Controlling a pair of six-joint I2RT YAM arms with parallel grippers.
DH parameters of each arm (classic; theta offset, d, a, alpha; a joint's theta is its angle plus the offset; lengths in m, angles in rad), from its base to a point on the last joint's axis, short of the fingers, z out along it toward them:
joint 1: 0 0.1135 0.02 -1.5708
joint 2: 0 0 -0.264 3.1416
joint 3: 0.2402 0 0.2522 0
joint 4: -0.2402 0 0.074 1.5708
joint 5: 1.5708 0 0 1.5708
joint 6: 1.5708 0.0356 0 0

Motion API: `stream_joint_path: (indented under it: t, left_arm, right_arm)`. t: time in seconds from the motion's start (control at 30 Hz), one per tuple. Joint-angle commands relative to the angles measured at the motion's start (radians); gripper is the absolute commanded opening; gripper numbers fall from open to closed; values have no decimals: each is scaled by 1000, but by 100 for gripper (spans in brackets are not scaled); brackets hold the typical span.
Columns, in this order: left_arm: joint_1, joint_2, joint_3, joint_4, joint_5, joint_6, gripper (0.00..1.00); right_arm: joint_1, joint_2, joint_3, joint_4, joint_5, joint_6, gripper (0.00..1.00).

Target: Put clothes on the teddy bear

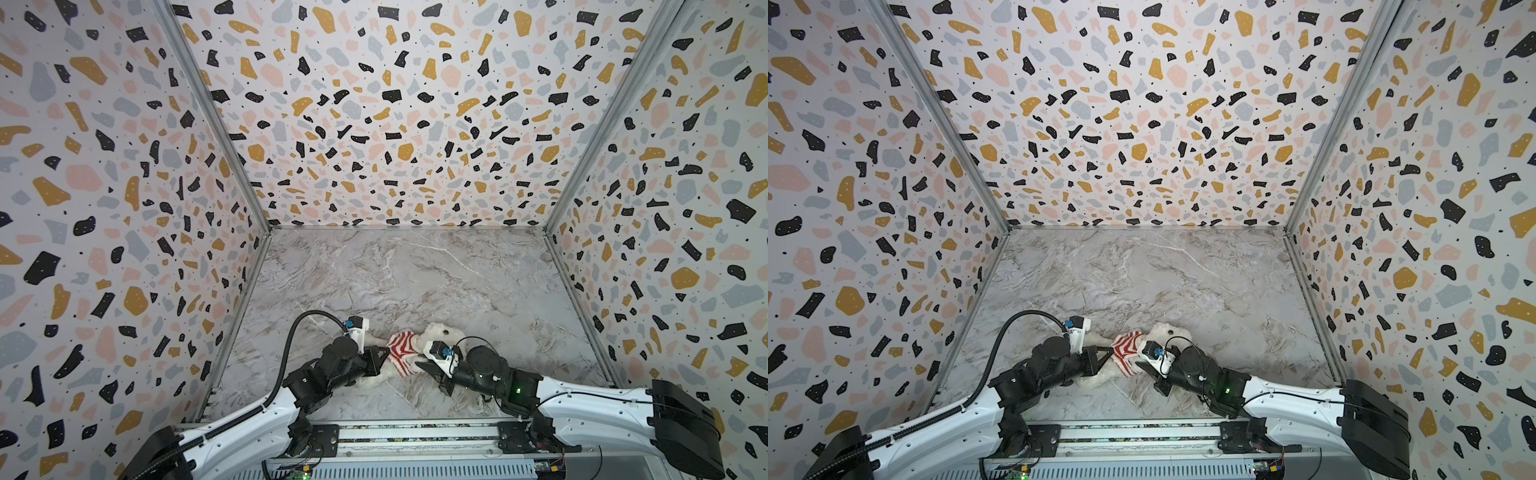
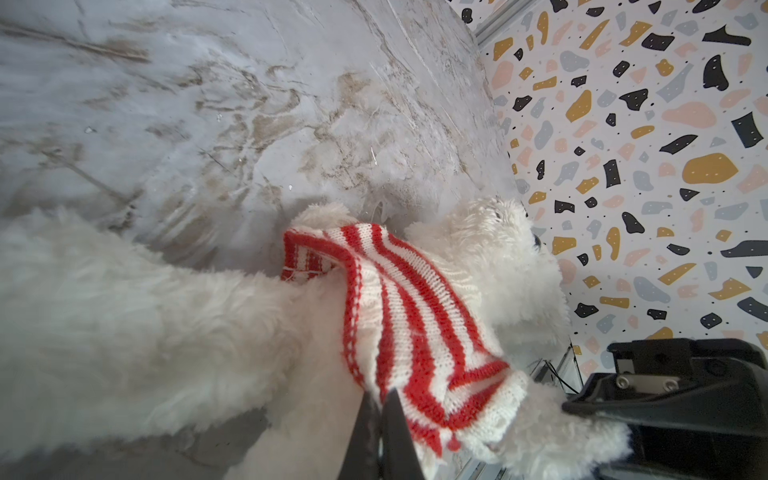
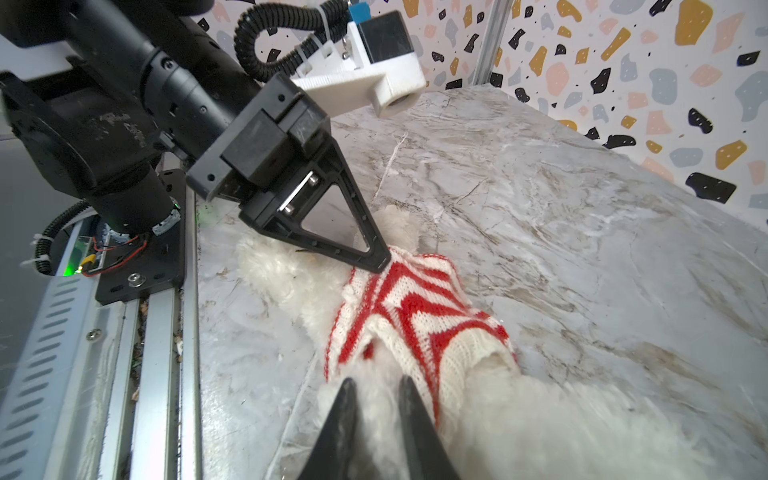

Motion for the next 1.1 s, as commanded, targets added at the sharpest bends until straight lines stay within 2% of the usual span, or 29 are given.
stream_joint_path:
  t: [0.0, 0.17, 0.3, 0.43, 0.63, 0.87, 0.93, 1.07]
  left_arm:
    - [-13, 16, 6, 58, 10, 13, 0]
    - [-62, 63, -9, 94, 26, 32, 0]
    - [-97, 83, -15, 73, 10, 86, 0]
    - [-137, 85, -7, 50, 14, 114, 20]
    - [-151, 35, 48, -62, 23, 179, 37]
    - [-150, -10, 146, -176, -46, 236, 39]
    - [-147, 7, 190, -208, -100, 256, 36]
    - [-143, 94, 272, -192, -137, 301, 33]
  right_arm:
    - [-29, -37, 32, -43, -29, 55, 33]
    - [-79, -72, 29, -114, -55, 127, 45]
    - [-121, -32, 42, -146, -96, 150, 46]
    - [-162, 16, 52, -129, -131, 182, 46]
    - [-168, 106, 118, -148, -112, 160, 46]
    - [-178, 157, 114, -145, -103, 154, 40]
    - [-178, 151, 99, -139, -107, 156, 38]
    - [-177, 131, 72, -140, -101, 168, 34]
